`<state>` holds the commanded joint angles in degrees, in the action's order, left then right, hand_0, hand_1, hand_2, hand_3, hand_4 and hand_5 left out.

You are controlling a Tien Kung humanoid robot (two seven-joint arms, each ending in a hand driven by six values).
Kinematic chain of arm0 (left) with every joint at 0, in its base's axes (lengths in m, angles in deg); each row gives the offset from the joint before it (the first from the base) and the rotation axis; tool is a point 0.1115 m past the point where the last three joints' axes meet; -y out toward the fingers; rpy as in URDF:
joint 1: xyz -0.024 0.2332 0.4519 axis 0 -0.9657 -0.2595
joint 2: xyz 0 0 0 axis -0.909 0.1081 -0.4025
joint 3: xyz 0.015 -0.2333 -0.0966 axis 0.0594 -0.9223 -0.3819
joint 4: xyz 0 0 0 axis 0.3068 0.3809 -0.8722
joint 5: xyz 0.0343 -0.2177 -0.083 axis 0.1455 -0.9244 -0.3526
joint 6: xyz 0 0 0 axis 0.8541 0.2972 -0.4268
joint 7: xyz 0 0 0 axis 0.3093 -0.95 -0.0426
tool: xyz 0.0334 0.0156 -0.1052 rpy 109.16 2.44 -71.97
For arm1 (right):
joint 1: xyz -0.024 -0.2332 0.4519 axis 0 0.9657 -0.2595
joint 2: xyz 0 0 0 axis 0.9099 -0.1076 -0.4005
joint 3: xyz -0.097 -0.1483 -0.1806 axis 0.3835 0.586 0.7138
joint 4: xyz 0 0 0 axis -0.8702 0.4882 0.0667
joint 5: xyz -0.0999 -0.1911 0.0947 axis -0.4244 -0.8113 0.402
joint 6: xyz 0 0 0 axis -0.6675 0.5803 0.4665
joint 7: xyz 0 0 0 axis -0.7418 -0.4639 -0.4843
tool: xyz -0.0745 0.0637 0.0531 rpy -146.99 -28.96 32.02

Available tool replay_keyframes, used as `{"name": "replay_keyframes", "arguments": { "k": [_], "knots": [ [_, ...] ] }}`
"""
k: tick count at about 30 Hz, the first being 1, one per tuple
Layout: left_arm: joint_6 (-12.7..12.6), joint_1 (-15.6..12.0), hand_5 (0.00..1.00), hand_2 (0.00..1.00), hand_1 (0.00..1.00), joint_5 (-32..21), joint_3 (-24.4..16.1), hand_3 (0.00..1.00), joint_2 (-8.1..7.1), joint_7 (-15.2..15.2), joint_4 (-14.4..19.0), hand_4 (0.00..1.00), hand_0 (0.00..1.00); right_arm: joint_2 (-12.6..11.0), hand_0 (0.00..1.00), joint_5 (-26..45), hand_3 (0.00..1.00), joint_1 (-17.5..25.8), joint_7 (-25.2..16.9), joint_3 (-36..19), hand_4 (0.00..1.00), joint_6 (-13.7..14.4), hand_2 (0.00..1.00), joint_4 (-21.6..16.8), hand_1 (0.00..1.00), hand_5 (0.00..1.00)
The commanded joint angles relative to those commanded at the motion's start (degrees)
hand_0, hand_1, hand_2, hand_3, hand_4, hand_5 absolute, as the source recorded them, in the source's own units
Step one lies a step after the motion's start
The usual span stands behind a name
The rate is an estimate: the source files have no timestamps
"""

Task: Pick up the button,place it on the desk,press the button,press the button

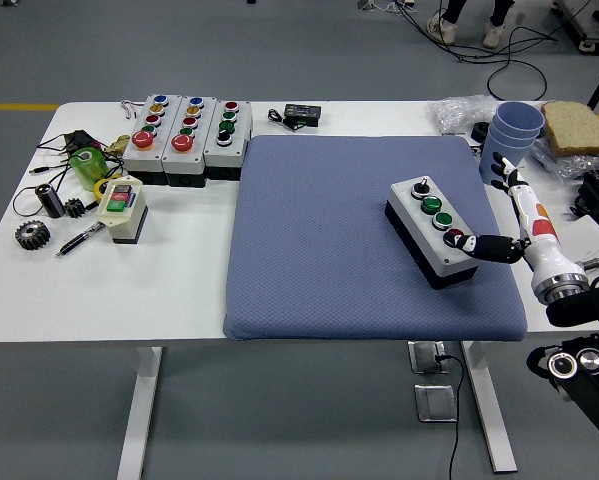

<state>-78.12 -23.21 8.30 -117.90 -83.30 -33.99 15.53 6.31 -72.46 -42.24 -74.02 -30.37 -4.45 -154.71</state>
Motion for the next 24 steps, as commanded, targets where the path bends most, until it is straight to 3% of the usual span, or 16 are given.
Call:
{"name": "replay_keyframes", "arguments": {
  "k": [5,11,16,24],
  "knots": [
    [0.0,0.2,0.743,0.738,0.707,-0.5,0.3,0.651,-0.03,-0.1,0.0,0.394,0.646,0.9,0.998,-3.0,0.998,-2.3,2.3,1.2,0.998,-0.5,0.984,2.0,0.912,0.019],
    [-0.1,0.6,0.743,0.739,0.707,-0.7,0.3,0.651,-0.04,-0.1,0.0,0.394,0.646,2.5,0.998,-3.1,0.998,-5.5,9.2,3.1,0.998,-3.6,0.984,3.3,0.911,0.036],
    [-0.1,0.8,0.742,0.738,0.706,-0.7,0.2,0.65,-0.04,-0.1,0.0,0.395,0.646,3.6,0.998,-2.2,0.998,-7.0,10.9,4.0,0.998,-3.9,0.987,4.4,0.912,0.06],
    [-0.1,1.0,0.74,0.738,0.707,-1.0,0.3,0.65,-0.04,-0.1,0.0,0.394,0.646,6.5,0.998,-0.6,0.998,-11.0,13.4,4.9,0.998,-4.5,0.991,10.3,0.914,0.074]
  ]
}}
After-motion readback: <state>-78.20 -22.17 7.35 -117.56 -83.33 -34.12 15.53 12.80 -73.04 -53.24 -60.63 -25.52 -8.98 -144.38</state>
